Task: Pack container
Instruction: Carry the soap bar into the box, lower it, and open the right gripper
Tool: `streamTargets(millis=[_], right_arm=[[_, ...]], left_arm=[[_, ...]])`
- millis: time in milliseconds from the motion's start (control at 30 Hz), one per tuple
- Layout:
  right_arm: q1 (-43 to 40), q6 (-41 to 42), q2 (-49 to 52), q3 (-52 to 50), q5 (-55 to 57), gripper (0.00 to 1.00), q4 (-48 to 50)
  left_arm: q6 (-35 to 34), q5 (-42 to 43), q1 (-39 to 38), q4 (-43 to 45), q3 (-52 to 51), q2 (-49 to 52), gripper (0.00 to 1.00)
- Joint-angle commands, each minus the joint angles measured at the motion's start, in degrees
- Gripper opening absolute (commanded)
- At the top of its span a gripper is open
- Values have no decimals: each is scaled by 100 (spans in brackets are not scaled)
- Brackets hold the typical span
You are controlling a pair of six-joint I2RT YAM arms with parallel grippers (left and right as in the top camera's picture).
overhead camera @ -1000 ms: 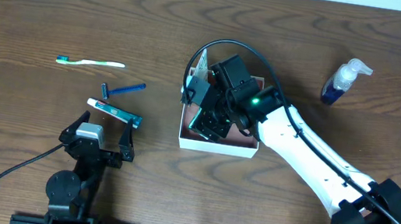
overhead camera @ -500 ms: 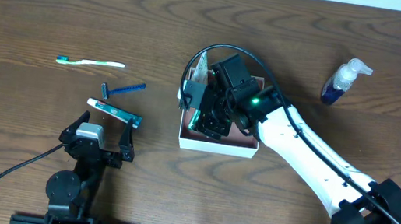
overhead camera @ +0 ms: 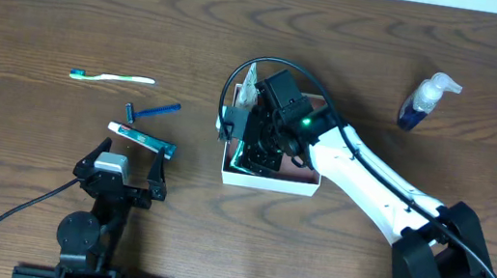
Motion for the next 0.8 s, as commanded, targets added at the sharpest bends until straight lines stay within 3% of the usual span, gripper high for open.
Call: streamTargets(millis=[0,167,767], right_arm=[[59,-74,68,103,-175,80,44],[72,-72,68,101,-173,85,44],[68,-48,-369,103,-101,86,-179]], left_arm=[[33,118,28,-186,-105,-35,98],[33,118,28,-186,-105,-35,98],[33,118,28,-186,-105,-35,98]])
